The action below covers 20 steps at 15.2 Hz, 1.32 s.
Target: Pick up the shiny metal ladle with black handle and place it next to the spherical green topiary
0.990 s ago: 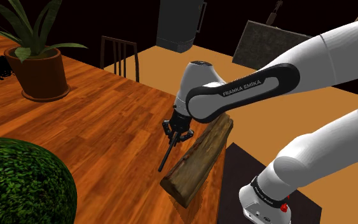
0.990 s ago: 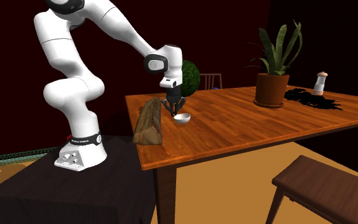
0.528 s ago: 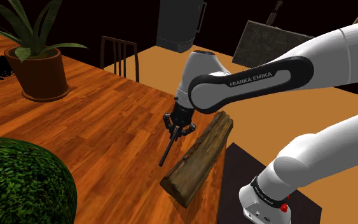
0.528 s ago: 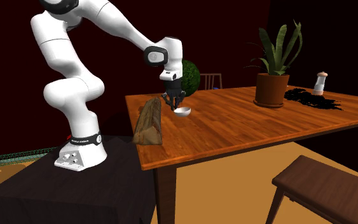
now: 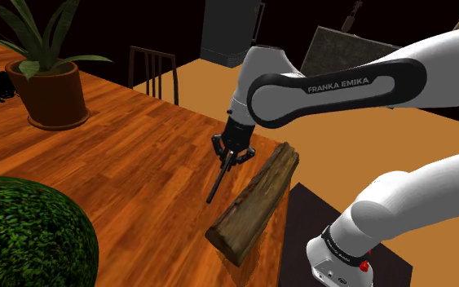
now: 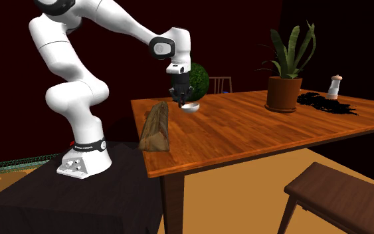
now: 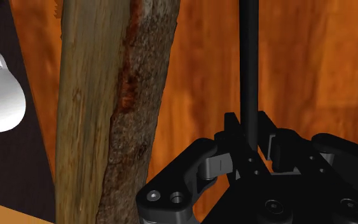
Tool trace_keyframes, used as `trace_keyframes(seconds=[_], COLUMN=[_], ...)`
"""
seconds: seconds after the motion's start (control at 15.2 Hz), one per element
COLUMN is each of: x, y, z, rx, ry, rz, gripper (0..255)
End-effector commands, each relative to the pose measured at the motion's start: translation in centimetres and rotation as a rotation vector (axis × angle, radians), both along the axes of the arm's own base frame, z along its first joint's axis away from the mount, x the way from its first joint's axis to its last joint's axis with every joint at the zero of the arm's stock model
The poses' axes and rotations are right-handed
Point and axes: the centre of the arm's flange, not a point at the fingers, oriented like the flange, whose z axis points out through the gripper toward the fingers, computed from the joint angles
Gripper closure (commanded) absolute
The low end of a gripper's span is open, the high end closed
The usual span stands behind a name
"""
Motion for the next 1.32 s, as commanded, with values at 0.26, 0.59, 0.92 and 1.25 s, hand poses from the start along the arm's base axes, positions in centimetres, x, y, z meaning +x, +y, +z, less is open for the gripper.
trace_keyframes(seconds=[0.26, 0.59, 0.92, 1.25], x=[0.0, 0.0, 0.0, 0.0], y=[0.1, 0.1, 0.1, 0.1], z=[3.2, 5.9, 8.5, 11.1], rx=[0.000, 0.000, 0.000, 0.000], ry=[0.001, 0.001, 0.001, 0.001], rz=[0.000, 0.000, 0.000, 0.000], gripper=[255, 255, 255, 255])
